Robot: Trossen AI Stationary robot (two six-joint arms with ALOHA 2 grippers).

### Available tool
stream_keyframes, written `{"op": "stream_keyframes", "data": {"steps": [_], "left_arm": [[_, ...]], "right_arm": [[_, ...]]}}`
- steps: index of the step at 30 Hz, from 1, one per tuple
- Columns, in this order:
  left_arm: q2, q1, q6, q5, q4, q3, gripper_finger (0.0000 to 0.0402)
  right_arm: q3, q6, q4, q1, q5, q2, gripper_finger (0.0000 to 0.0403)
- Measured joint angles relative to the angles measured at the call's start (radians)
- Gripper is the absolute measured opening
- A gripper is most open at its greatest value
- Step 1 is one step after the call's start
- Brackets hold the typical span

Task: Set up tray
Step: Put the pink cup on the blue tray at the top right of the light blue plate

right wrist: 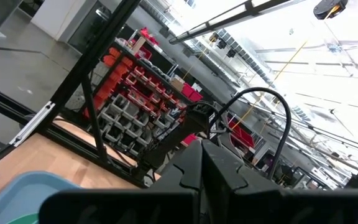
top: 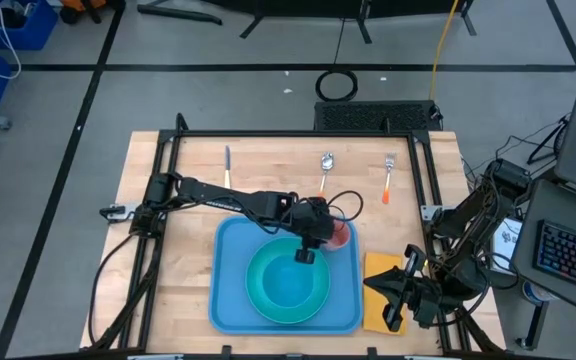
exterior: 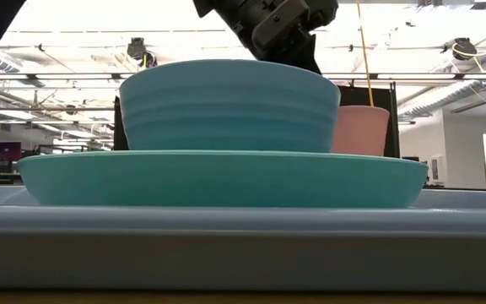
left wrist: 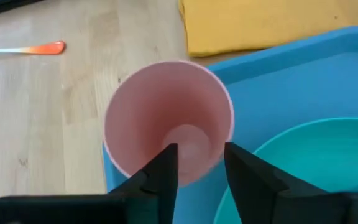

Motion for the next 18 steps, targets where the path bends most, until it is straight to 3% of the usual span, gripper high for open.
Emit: {"op": "stream_keyframes", "data": {"steps": [18], "left_arm": [[-0.009, 0.0, -0.023, -0.046, 0.001, -0.001, 0.0145]], "right_arm": [[-0.012, 0.013, 0.001, 0.0, 0.0, 0.0, 0.0]]}}
